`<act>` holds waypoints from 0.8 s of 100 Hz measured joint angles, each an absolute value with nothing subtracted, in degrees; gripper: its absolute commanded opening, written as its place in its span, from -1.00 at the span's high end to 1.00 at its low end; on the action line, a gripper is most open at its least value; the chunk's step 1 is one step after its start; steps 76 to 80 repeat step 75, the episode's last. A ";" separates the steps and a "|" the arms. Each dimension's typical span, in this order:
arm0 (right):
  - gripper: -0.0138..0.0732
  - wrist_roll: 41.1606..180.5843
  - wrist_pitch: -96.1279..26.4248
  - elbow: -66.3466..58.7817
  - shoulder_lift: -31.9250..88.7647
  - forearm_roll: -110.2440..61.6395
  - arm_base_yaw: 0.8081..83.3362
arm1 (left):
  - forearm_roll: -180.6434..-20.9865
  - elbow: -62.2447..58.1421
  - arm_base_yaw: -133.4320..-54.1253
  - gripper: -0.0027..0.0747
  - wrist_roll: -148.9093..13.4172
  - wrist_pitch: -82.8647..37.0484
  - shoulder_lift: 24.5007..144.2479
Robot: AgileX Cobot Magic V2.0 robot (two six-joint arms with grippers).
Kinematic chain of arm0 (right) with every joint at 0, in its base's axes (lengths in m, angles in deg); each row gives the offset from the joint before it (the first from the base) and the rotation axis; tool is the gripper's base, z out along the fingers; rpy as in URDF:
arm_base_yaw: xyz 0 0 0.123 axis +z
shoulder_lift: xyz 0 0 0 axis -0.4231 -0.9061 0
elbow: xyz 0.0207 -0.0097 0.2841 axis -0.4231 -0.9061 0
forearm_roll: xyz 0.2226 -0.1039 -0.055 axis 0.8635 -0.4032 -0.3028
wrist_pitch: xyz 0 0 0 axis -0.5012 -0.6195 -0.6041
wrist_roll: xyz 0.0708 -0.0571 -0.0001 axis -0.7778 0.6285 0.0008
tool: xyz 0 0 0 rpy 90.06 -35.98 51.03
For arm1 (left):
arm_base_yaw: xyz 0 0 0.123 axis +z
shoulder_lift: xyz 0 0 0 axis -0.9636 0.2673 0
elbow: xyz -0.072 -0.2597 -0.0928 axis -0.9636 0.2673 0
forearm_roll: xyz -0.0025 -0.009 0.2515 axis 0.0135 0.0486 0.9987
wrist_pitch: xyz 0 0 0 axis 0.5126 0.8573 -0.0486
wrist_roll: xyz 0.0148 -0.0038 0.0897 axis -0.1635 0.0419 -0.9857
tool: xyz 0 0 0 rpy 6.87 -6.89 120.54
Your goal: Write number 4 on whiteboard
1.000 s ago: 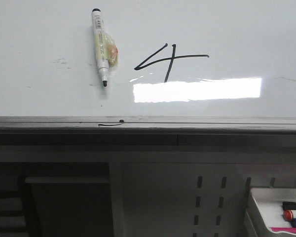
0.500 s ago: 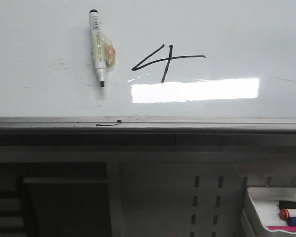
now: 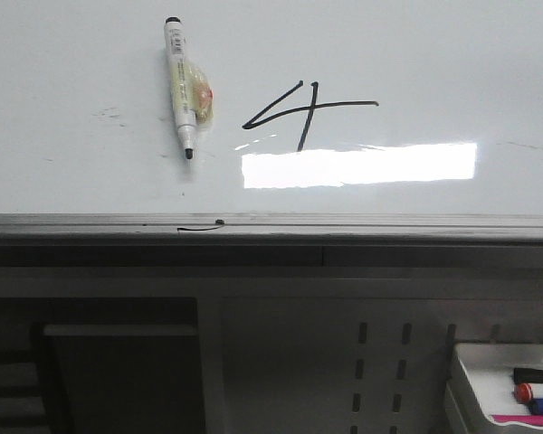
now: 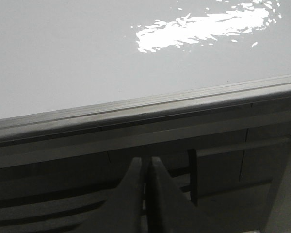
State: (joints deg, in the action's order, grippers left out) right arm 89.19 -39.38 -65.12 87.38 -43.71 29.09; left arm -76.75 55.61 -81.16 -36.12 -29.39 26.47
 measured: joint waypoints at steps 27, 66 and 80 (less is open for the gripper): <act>0.79 88.82 -41.29 -65.02 87.37 -43.81 29.04 | -76.75 55.61 -81.16 0.98 -36.12 -29.39 26.47; 0.79 88.82 -41.38 -65.02 87.37 -43.81 29.04 | -76.77 55.61 -81.16 0.98 -36.12 -29.39 26.47; 0.79 88.82 -41.38 -65.02 87.37 -43.81 29.04 | -76.77 55.61 -81.16 0.98 -36.12 -29.39 26.47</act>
